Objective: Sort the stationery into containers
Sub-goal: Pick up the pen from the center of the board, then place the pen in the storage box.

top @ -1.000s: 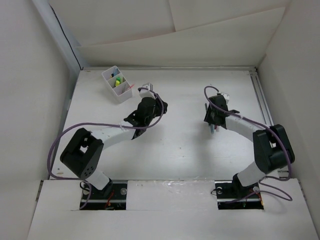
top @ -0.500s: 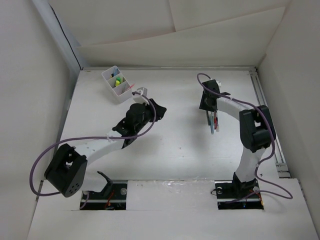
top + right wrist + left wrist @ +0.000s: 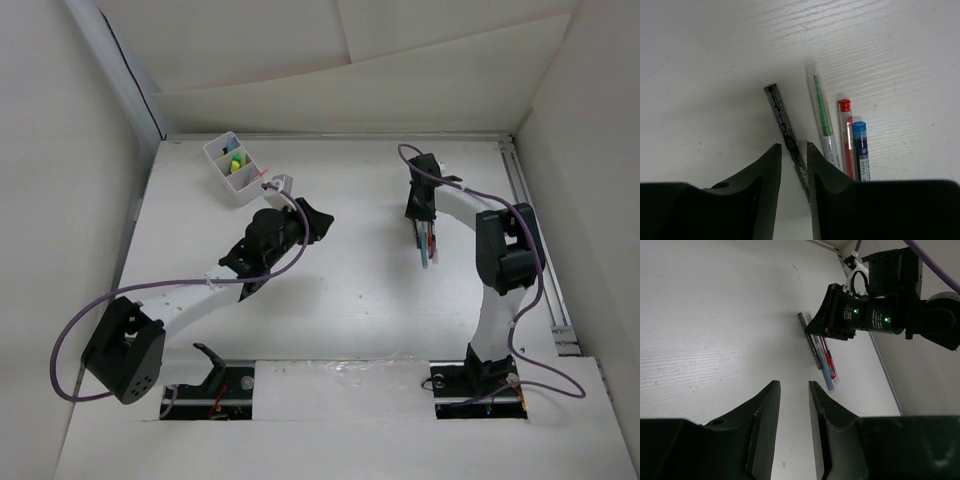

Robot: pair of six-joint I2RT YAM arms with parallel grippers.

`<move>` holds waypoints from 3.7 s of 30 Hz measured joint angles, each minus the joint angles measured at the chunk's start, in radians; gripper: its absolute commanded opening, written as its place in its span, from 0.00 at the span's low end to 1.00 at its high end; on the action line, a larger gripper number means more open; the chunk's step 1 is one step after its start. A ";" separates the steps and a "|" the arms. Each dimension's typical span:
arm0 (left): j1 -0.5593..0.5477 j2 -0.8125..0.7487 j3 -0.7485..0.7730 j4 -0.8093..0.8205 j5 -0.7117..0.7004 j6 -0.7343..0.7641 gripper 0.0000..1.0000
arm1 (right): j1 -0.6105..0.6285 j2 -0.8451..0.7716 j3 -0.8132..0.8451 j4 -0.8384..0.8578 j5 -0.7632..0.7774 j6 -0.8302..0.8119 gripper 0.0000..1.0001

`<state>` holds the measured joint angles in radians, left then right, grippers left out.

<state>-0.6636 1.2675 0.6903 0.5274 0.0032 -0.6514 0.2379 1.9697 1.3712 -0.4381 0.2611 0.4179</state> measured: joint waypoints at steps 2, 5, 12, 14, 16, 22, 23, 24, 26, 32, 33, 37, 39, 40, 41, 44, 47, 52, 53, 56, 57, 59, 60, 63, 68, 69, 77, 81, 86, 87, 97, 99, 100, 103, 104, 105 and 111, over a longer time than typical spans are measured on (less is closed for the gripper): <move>0.000 -0.009 -0.003 0.000 0.000 0.000 0.26 | -0.003 0.016 0.026 -0.020 -0.011 -0.009 0.32; 0.000 -0.020 -0.004 0.000 0.000 0.000 0.26 | -0.003 0.042 0.059 -0.043 -0.029 -0.031 0.32; 0.008 -0.022 -0.010 -0.001 0.001 0.000 0.27 | 0.009 0.066 0.092 -0.087 -0.063 -0.061 0.23; 0.020 -0.022 -0.011 -0.003 0.008 0.000 0.27 | 0.014 0.066 0.092 -0.089 -0.074 -0.067 0.07; 0.037 -0.023 -0.011 -0.003 0.012 0.000 0.27 | 0.020 0.066 0.092 -0.089 -0.078 -0.074 0.00; 0.051 -0.022 -0.011 -0.012 0.017 -0.001 0.28 | 0.033 0.044 0.053 -0.044 -0.093 -0.091 0.00; 0.051 -0.021 -0.011 -0.017 0.021 -0.001 0.30 | 0.034 0.032 0.037 -0.037 -0.098 -0.094 0.00; 0.051 -0.018 -0.011 -0.020 0.024 -0.001 0.30 | 0.037 0.019 0.015 -0.023 -0.109 -0.098 0.00; 0.051 -0.002 -0.006 -0.027 0.037 -0.001 0.30 | 0.049 -0.013 -0.024 -0.010 -0.129 -0.105 0.00; 0.051 0.108 0.074 -0.071 0.087 0.004 0.30 | 0.147 -0.165 -0.174 0.094 -0.260 -0.134 0.00; 0.051 0.123 0.087 -0.080 0.098 0.004 0.31 | 0.169 -0.199 -0.202 0.115 -0.287 -0.136 0.00; 0.051 0.180 0.138 -0.111 0.131 0.008 0.33 | 0.244 -0.304 -0.293 0.215 -0.385 -0.148 0.00; 0.051 0.201 0.150 -0.119 0.144 0.007 0.34 | 0.274 -0.333 -0.338 0.266 -0.419 -0.155 0.00; 0.051 0.211 0.151 -0.123 0.150 0.006 0.34 | 0.285 -0.340 -0.354 0.280 -0.432 -0.158 0.00; 0.051 0.219 0.153 -0.132 0.155 0.005 0.34 | 0.295 -0.343 -0.367 0.293 -0.443 -0.160 0.00; 0.051 0.248 0.159 -0.159 0.164 -0.005 0.32 | 0.317 -0.343 -0.392 0.328 -0.473 -0.162 0.00; 0.051 0.256 0.159 -0.182 0.156 -0.026 0.32 | 0.337 -0.344 -0.400 0.350 -0.479 -0.163 0.00; 0.051 0.268 0.165 -0.188 0.144 -0.055 0.34 | 0.367 -0.358 -0.402 0.369 -0.479 -0.164 0.00; 0.051 0.279 0.172 -0.187 0.149 -0.060 0.34 | 0.372 -0.365 -0.404 0.373 -0.479 -0.165 0.00; 0.051 0.335 0.200 -0.185 0.165 -0.073 0.34 | 0.379 -0.388 -0.406 0.376 -0.478 -0.165 0.00; 0.051 0.353 0.207 -0.186 0.167 -0.076 0.34 | 0.379 -0.394 -0.406 0.380 -0.478 -0.165 0.00; 0.051 0.373 0.209 -0.185 0.174 -0.087 0.34 | 0.380 -0.404 -0.407 0.381 -0.478 -0.165 0.00; 0.051 0.374 0.209 -0.183 0.177 -0.093 0.34 | 0.380 -0.406 -0.410 0.381 -0.477 -0.165 0.00; 0.050 0.375 0.209 -0.177 0.177 -0.099 0.33 | 0.384 -0.406 -0.417 0.388 -0.476 -0.168 0.00; 0.048 0.378 0.209 -0.166 0.183 -0.109 0.23 | 0.392 -0.406 -0.418 0.389 -0.478 -0.171 0.00; 0.048 0.380 0.209 -0.164 0.185 -0.112 0.20 | 0.393 -0.406 -0.418 0.390 -0.478 -0.172 0.00; 0.047 0.386 0.211 -0.144 0.203 -0.133 0.00 | 0.399 -0.410 -0.422 0.392 -0.473 -0.172 0.00; 0.047 0.385 0.214 -0.144 0.201 -0.136 0.00 | 0.399 -0.420 -0.424 0.392 -0.466 -0.171 0.15; 0.046 0.367 0.220 -0.159 0.187 -0.127 0.00 | 0.398 -0.461 -0.440 0.393 -0.462 -0.170 0.43; 0.050 0.367 0.224 -0.167 0.180 -0.124 0.00 | 0.396 -0.479 -0.446 0.394 -0.461 -0.170 0.45; 0.159 0.367 0.313 -0.218 0.122 -0.110 0.00 | 0.375 -0.638 -0.492 0.410 -0.447 -0.163 0.54; 0.196 0.367 0.328 -0.222 0.103 -0.114 0.00 | 0.365 -0.664 -0.506 0.413 -0.428 -0.156 0.54; 0.215 0.367 0.342 -0.234 0.089 -0.116 0.00 | 0.359 -0.676 -0.513 0.416 -0.422 -0.151 0.54; 0.262 0.367 0.421 -0.292 0.027 -0.117 0.00 | 0.330 -0.704 -0.531 0.421 -0.403 -0.133 0.54; 0.274 0.368 0.462 -0.315 0.005 -0.116 0.00 | 0.322 -0.711 -0.537 0.421 -0.399 -0.126 0.54; 0.283 0.369 0.500 -0.332 -0.018 -0.112 0.00 | 0.315 -0.717 -0.543 0.421 -0.391 -0.122 0.54; 0.352 0.436 0.828 -0.458 -0.197 -0.050 0.00 | 0.298 -0.734 -0.563 0.423 -0.378 -0.103 0.52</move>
<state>-0.3119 1.7035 1.5181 0.0692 -0.1940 -0.7010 0.5358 1.2358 0.8085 -0.0154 -0.1169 0.3149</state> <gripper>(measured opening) 0.097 0.525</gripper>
